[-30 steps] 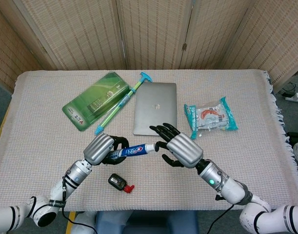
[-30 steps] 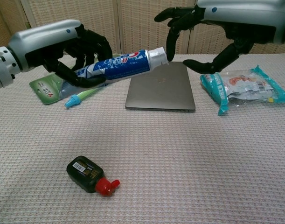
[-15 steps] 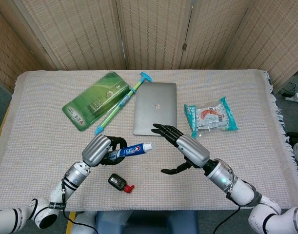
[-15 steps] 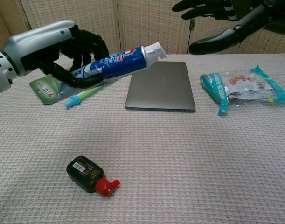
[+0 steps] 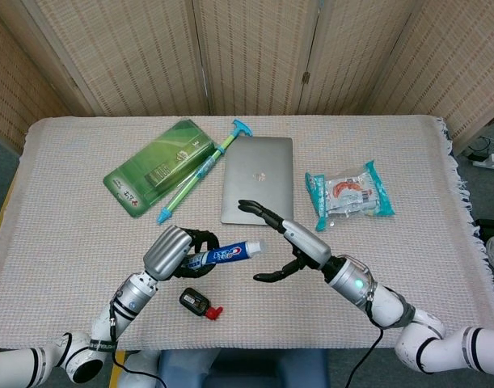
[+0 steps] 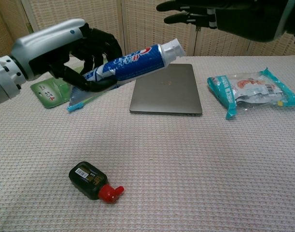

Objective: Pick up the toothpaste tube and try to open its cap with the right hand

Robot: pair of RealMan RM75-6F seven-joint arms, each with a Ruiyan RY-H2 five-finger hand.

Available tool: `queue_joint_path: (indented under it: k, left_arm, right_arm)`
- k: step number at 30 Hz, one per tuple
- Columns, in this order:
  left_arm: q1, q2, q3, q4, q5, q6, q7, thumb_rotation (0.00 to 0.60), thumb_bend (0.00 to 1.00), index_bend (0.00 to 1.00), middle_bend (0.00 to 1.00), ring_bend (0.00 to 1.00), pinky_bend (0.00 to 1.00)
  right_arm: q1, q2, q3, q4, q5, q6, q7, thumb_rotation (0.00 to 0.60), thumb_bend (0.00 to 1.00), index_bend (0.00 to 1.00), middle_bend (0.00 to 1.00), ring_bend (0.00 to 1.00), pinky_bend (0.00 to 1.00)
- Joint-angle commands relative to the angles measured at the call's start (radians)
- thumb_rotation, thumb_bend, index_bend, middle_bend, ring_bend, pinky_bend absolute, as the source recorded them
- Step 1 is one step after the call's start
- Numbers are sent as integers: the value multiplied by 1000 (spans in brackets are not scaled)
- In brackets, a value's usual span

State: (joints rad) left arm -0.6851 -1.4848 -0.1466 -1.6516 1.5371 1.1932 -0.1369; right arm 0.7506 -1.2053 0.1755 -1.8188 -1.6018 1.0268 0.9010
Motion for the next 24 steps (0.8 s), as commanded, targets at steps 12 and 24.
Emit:
queue_joint_path:
  k: [12, 24]
  left_arm:
    - [10, -30, -20, -16, -14, 30, -33, 600, 751, 818, 828, 754, 752]
    - [30, -80, -31, 14, -12, 80, -122, 600, 764, 818, 828, 754, 752]
  right_arm:
    - [52, -62, 32, 17, 63, -34, -40, 403, 124, 0, 0, 0, 0]
    - [99, 36, 70, -77, 112, -112, -182, 403, 125, 0, 0, 0, 0]
